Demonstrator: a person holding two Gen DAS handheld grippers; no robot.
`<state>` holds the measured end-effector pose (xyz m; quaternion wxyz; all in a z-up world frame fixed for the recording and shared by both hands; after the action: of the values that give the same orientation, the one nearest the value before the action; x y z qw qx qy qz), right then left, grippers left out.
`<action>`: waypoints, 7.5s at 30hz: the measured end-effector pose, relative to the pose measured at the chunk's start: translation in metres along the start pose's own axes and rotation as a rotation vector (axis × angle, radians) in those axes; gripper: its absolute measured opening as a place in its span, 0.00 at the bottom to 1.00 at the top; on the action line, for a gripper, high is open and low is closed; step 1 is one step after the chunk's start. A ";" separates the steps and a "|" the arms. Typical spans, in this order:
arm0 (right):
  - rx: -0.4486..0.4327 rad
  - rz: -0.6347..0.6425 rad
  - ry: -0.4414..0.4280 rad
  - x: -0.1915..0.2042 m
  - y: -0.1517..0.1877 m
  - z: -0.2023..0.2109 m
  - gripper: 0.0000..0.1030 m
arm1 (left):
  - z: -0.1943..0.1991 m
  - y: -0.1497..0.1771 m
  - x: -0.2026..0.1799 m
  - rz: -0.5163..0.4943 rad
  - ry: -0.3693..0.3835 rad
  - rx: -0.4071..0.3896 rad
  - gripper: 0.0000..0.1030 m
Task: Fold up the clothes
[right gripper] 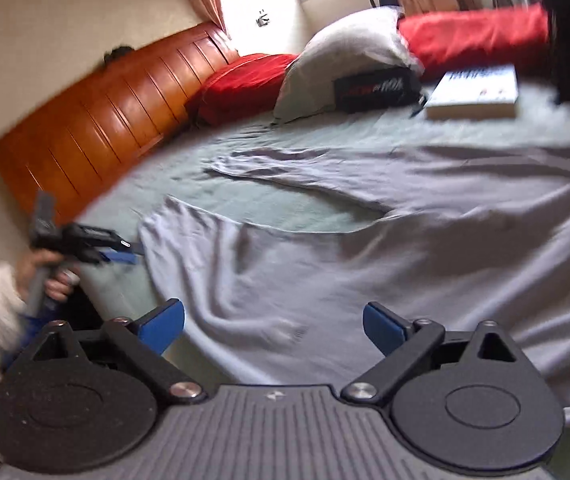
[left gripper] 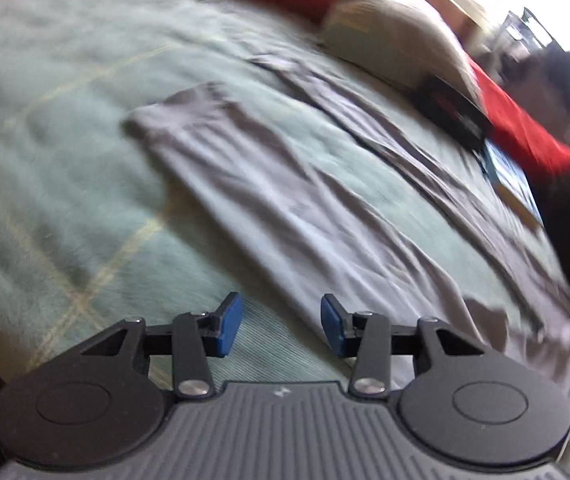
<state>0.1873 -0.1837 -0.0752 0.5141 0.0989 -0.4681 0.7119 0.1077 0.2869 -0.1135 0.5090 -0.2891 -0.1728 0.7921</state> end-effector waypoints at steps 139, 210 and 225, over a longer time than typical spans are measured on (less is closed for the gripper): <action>-0.642 -0.786 0.399 -0.212 0.065 0.181 0.32 | 0.014 0.094 -0.290 -0.780 0.104 -0.150 0.75; -0.242 0.107 0.597 -0.075 -0.004 0.030 1.00 | 0.005 0.021 -0.239 -0.689 0.184 -0.111 0.84; -0.090 0.124 0.535 -0.115 -0.001 -0.022 1.00 | -0.050 0.018 -0.306 -0.668 0.337 0.082 0.84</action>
<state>0.2473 -0.2406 -0.1583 0.5789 -0.1445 -0.3520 0.7212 0.2230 0.0011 -0.0760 0.7717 -0.3227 -0.1396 0.5300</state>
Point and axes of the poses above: each gripper's, at about its wrist camera, not at the fingertips, and z roughly against the way its jaws point, x to its left, y to its underside, the point moved 7 cm from there along -z, roughly the way its jaws point, and after that the axes turned 14 degrees about -z, right-handed, at the moved point
